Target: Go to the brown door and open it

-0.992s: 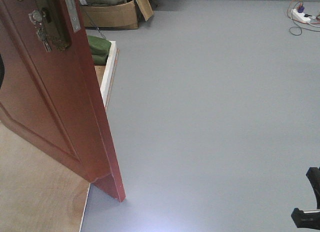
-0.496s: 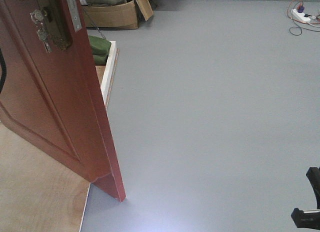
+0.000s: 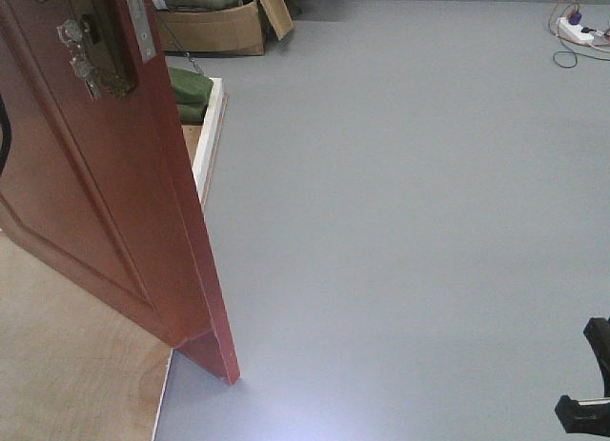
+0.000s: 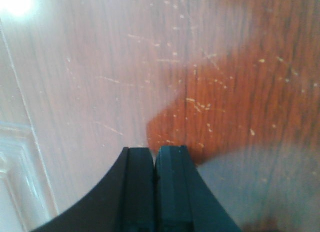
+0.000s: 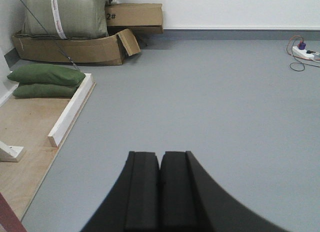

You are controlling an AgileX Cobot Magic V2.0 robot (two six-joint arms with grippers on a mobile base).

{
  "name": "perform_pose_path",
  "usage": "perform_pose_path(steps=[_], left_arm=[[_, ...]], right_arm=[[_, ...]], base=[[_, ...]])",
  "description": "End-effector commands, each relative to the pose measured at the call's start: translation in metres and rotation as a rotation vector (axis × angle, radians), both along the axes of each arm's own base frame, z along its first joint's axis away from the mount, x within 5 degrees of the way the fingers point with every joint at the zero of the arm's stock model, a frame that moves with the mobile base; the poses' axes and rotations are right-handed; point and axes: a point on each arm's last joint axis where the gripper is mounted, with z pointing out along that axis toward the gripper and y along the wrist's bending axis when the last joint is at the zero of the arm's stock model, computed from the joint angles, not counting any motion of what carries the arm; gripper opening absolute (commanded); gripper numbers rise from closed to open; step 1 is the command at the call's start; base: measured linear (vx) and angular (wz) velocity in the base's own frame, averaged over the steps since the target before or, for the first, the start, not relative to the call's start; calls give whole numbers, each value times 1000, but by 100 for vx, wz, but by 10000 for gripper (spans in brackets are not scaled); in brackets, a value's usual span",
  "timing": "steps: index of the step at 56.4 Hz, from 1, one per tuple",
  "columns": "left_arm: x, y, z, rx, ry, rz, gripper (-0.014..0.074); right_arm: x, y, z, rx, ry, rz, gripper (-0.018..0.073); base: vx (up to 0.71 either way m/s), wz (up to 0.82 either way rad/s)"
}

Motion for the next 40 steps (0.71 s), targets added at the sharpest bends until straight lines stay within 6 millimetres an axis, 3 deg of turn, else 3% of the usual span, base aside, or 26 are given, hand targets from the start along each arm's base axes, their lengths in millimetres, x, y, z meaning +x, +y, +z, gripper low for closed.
perform_pose_path(steps=[1,40], left_arm=[[-14,2,27,-27,-135,6,-6],[-14,2,27,-27,-135,6,-6]], right_arm=[[2,-1,5,-7,-77,-5,0],[2,-1,5,-7,-77,-5,0]], base=[[2,0],[10,-1]])
